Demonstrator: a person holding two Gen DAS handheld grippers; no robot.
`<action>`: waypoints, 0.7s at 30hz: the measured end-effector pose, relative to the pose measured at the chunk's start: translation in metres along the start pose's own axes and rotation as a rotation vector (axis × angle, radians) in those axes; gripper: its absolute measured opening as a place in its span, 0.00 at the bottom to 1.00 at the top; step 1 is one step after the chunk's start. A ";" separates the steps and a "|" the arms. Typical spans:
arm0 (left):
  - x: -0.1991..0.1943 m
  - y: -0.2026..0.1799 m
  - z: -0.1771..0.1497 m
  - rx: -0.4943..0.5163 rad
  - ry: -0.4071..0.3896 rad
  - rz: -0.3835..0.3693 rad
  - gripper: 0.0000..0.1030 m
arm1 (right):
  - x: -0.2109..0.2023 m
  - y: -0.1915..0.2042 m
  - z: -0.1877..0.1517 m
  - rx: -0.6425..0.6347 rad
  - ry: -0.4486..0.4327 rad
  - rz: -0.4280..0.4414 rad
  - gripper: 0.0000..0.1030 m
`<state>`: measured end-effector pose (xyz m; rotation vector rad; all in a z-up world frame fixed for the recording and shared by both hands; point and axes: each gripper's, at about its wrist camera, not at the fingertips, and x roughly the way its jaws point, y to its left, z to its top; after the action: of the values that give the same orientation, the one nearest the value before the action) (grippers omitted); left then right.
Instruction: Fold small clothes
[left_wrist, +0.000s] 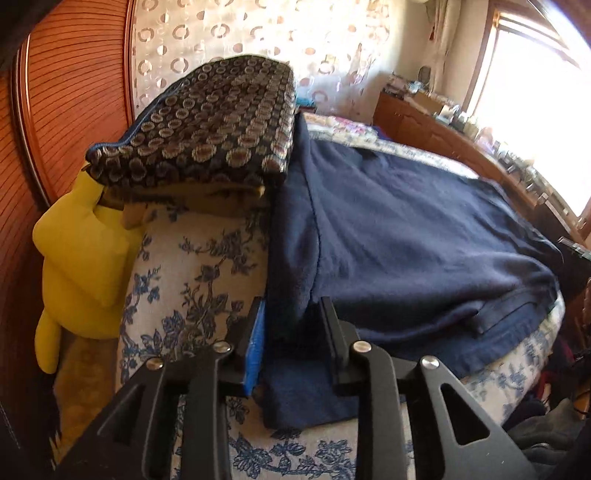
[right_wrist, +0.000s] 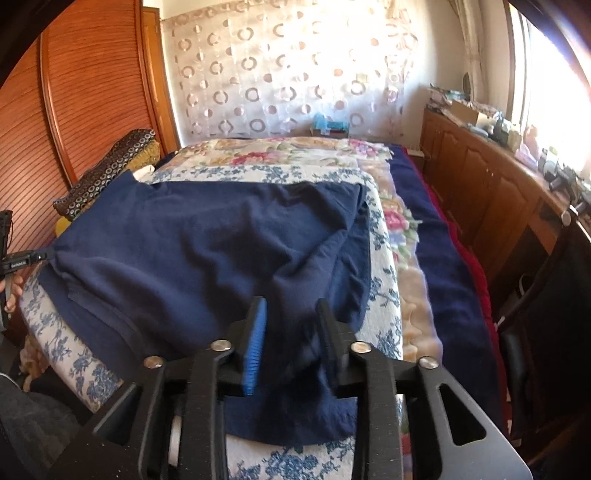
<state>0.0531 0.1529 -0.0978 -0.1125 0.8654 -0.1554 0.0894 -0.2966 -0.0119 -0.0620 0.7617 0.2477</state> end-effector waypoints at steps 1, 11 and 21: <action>0.002 -0.001 -0.001 0.005 0.006 0.009 0.28 | 0.001 0.002 0.001 -0.004 -0.005 -0.004 0.41; 0.006 -0.009 -0.011 0.042 -0.044 0.069 0.35 | 0.036 0.040 -0.005 -0.033 0.016 0.052 0.57; 0.004 -0.010 -0.010 0.024 -0.043 0.066 0.35 | 0.070 0.061 -0.024 -0.053 0.074 0.045 0.58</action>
<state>0.0470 0.1425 -0.1055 -0.0639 0.8229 -0.1010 0.1065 -0.2270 -0.0754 -0.1050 0.8308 0.3098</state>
